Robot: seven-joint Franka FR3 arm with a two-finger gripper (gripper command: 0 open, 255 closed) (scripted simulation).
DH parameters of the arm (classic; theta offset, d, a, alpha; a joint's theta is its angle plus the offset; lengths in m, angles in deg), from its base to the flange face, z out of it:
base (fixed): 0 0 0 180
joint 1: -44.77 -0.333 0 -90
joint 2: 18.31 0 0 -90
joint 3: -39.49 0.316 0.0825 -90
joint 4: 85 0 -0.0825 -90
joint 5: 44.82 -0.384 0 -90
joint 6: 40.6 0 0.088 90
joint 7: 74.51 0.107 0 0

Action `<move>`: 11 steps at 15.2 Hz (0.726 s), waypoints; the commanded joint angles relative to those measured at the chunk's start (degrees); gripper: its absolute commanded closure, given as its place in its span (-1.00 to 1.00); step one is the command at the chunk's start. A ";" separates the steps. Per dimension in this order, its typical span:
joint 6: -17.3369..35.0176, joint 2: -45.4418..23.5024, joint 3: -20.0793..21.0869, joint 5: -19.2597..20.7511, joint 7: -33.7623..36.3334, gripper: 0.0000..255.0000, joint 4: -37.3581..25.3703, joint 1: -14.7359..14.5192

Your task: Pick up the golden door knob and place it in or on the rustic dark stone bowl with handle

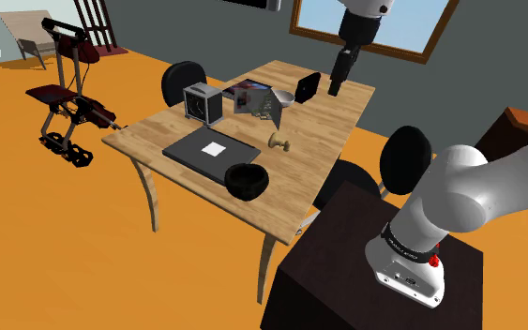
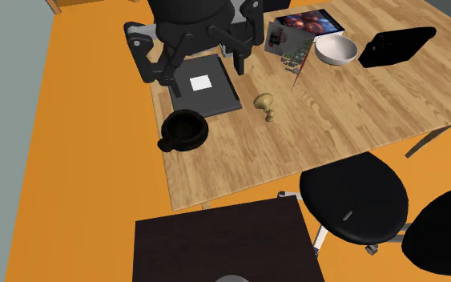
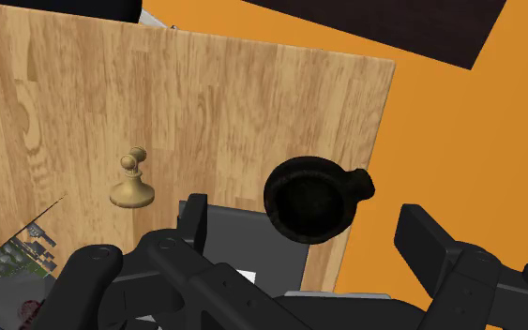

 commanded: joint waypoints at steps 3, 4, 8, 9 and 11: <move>3.46 -2.18 -1.26 0.60 -0.80 -1.00 1.44 0.53; 5.19 -3.38 -1.89 0.89 -1.19 -1.00 2.05 0.79; 12.09 -8.91 -4.40 1.89 -2.75 -1.00 3.74 1.79; 13.80 -10.46 -5.01 2.09 -3.15 -1.00 3.98 2.04; 17.18 -13.76 -6.23 2.40 -3.97 -1.00 4.22 2.50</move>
